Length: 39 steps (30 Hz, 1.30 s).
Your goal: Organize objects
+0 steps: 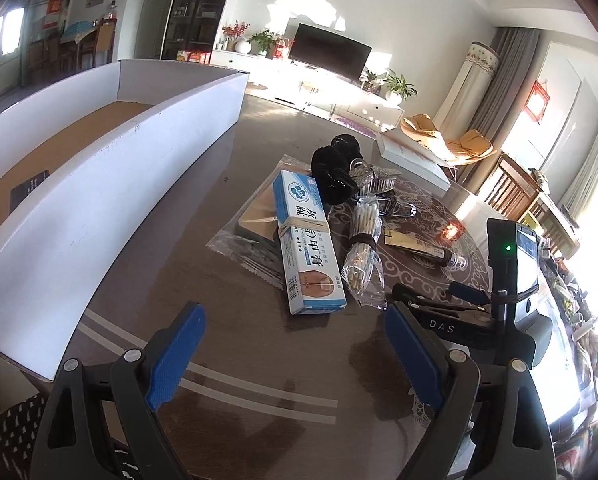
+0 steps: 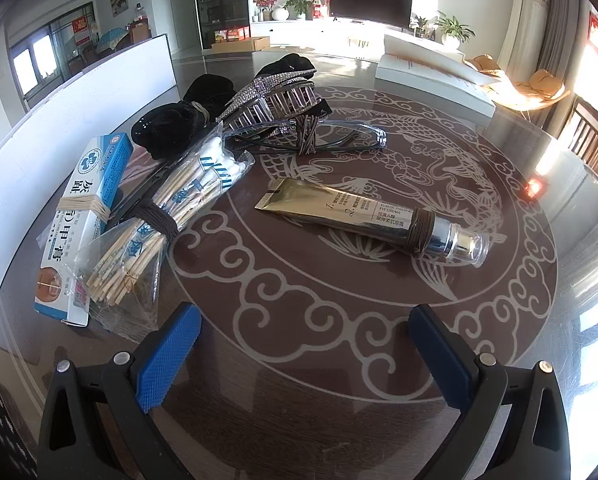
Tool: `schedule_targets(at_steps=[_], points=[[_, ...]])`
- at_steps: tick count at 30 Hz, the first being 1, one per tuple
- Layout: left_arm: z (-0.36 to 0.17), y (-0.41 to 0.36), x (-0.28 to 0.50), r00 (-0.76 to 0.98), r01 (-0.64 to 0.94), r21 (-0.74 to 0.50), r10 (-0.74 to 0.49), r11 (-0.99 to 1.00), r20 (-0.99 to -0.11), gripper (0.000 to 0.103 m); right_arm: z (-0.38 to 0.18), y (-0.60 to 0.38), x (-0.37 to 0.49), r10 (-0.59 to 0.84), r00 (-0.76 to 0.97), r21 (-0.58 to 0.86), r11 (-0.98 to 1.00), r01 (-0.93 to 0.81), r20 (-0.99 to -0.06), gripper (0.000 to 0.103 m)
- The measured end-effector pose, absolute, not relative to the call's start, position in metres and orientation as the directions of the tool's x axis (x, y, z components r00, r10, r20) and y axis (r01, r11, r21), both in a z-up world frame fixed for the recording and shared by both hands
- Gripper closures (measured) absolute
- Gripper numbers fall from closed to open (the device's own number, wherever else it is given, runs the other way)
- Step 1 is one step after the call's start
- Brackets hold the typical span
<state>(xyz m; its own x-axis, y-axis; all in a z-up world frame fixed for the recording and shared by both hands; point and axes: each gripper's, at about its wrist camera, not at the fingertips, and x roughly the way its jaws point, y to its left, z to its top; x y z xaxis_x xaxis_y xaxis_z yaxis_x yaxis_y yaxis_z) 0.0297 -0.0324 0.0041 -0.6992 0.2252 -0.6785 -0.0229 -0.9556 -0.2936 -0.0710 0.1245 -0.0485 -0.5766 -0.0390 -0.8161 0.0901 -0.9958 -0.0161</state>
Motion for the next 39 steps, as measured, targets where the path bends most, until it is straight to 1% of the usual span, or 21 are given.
schedule_targets(at_steps=[5, 13, 20, 29, 39], points=[[0.002, -0.034, 0.027, -0.697, -0.023, -0.320, 0.245, -0.947, -0.674, 0.012, -0.048, 0.125, -0.071, -0.039, -0.577, -0.016, -0.996, 0.090, -0.816, 0.000], [0.004, -0.020, 0.026, -0.701, -0.062, -0.268, 0.233, -0.961, -0.674, 0.012, -0.048, 0.125, -0.071, -0.039, -0.577, -0.016, -0.996, 0.090, -0.816, 0.000], [0.003, -0.024, 0.025, -0.695, -0.049, -0.301, 0.249, -0.952, -0.675, 0.012, -0.048, 0.125, -0.071, -0.039, -0.577, -0.016, -0.996, 0.090, -0.816, 0.000], [0.004, -0.023, 0.027, -0.692, -0.057, -0.285, 0.243, -0.957, -0.679, 0.012, -0.048, 0.125, -0.071, -0.039, -0.577, -0.016, -0.996, 0.090, -0.816, 0.000], [0.002, -0.024, 0.026, -0.686, -0.052, -0.295, 0.249, -0.954, -0.683, 0.012, -0.048, 0.125, -0.071, -0.039, -0.577, -0.016, -0.996, 0.090, -0.816, 0.000]])
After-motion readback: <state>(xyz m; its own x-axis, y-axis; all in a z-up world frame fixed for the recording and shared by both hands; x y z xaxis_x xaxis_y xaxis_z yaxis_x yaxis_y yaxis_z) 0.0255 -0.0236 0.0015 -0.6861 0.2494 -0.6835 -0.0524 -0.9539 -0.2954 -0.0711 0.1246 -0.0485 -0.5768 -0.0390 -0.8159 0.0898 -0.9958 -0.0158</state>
